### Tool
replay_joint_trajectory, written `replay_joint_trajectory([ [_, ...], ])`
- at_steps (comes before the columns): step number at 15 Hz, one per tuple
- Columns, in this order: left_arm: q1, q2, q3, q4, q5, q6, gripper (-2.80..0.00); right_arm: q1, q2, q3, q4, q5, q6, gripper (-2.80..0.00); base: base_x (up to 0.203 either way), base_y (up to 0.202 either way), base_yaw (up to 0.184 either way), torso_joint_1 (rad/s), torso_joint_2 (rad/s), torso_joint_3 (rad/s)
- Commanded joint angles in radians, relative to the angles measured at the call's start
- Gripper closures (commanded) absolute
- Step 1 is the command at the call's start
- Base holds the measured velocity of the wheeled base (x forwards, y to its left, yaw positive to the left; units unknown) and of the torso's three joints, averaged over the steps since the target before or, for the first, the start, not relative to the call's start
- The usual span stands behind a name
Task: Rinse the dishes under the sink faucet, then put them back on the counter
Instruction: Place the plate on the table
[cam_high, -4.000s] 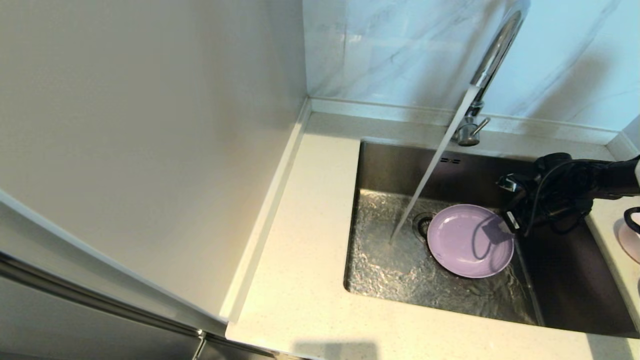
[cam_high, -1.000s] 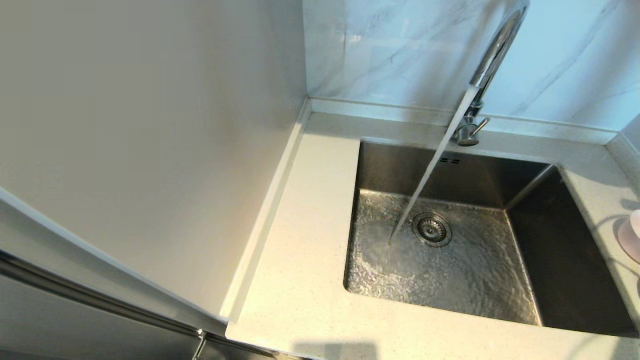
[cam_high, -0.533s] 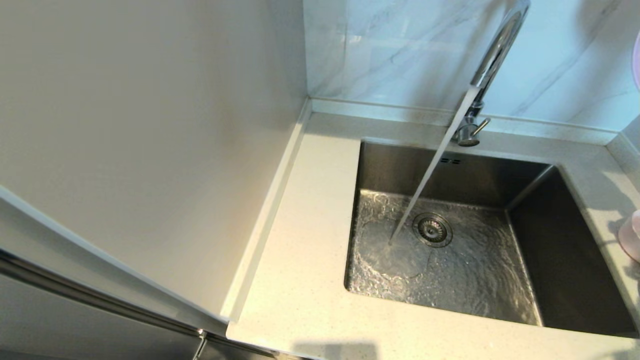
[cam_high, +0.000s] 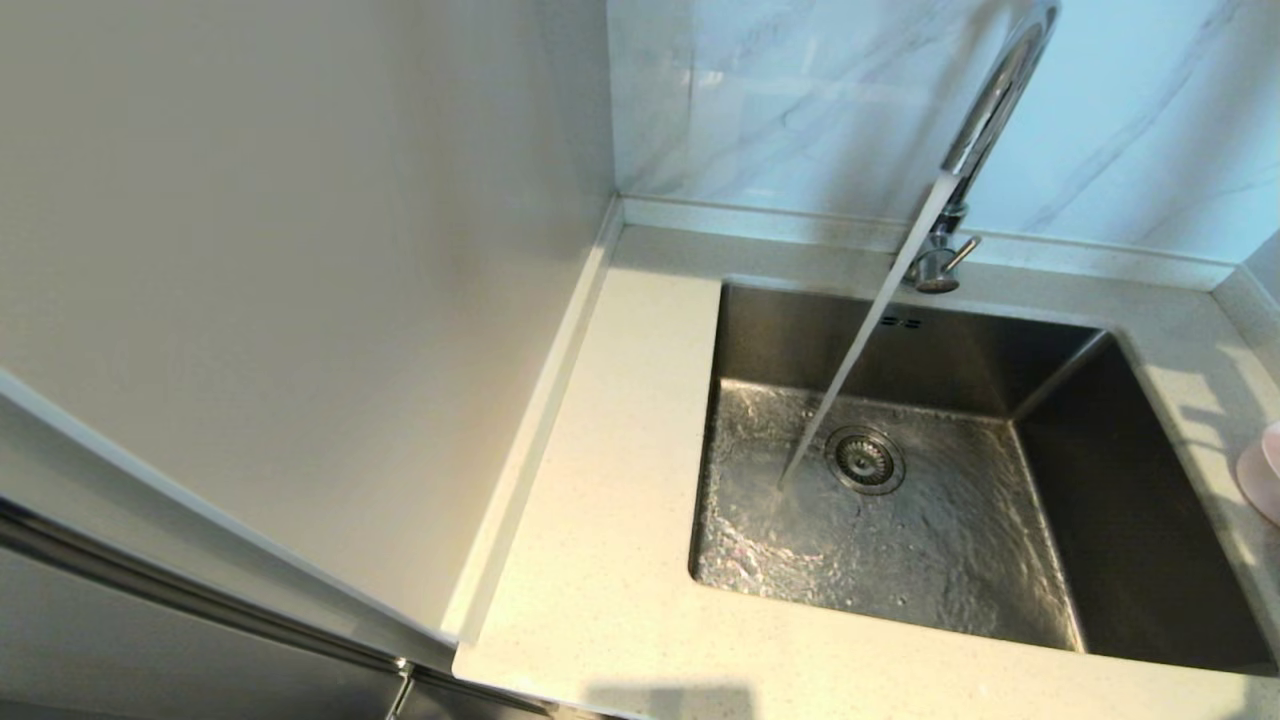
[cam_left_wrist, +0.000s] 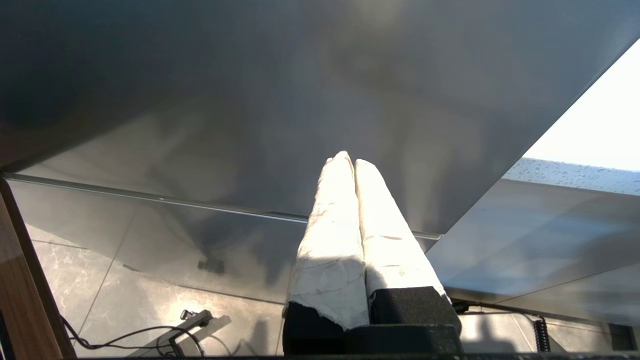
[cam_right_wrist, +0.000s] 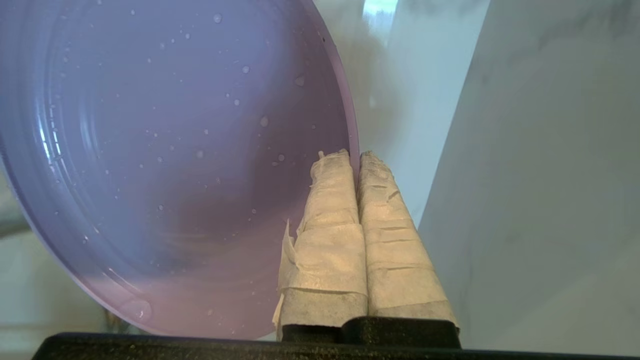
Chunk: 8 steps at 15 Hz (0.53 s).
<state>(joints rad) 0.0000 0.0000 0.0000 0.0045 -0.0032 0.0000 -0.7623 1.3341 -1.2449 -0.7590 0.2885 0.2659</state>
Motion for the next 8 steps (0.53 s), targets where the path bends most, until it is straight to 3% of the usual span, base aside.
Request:
replay_joint_trajectory([
  [1,0.000,0.000,0.000,0.000,0.000,0.000,0.00,0.030,0.026,0.047,-0.036,-0.013,-0.044,0.00,0.000,0.000,0.000,0.000,0.00,0.000],
  [3,0.000,0.000,0.000,0.000,0.000,0.000,0.00,0.077,0.050,0.149,-0.127,-0.048,-0.082,0.00,0.000,0.000,0.000,0.000,0.00,0.000],
  [6,0.000,0.000,0.000,0.000,0.000,0.000,0.00,0.140,0.096,0.109,-0.423,-0.170,-0.104,0.00,0.000,0.000,0.000,0.000,0.00,0.000],
  [8,0.000,0.000,0.000,0.000,-0.001,0.000,0.00,0.157,0.129,0.091,-0.534,-0.248,-0.099,0.00,0.000,0.000,0.000,0.000,0.00,0.000],
])
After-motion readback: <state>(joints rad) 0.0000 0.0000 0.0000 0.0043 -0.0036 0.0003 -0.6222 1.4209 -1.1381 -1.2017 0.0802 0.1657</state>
